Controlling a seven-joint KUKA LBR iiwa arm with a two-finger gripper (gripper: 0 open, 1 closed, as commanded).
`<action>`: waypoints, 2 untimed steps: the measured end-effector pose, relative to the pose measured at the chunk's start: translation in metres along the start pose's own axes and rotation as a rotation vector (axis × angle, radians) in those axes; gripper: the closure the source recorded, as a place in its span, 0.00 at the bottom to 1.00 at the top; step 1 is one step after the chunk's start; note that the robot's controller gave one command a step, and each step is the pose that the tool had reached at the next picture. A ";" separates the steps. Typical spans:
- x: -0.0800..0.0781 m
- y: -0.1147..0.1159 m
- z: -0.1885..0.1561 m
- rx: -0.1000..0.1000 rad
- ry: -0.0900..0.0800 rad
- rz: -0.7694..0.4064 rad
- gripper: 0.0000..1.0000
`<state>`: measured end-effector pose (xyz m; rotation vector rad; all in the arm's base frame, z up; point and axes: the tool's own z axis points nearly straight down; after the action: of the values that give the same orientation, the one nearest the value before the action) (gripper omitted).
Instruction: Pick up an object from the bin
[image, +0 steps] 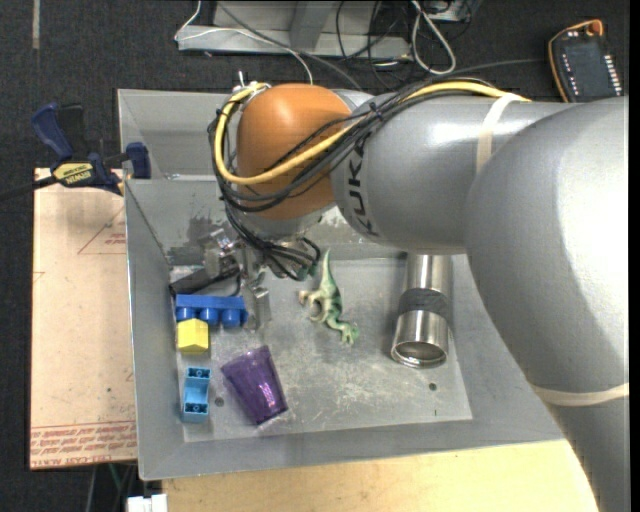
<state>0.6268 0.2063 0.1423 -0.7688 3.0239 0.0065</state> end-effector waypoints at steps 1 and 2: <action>-0.008 -0.002 0.002 0.002 -0.013 0.013 0.00; -0.013 0.030 -0.020 0.000 -0.009 -0.045 0.00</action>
Offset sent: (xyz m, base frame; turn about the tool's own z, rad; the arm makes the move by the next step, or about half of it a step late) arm -0.0052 0.0381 0.0310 -0.0645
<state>0.6237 0.2390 0.1627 -0.8348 2.9966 0.0086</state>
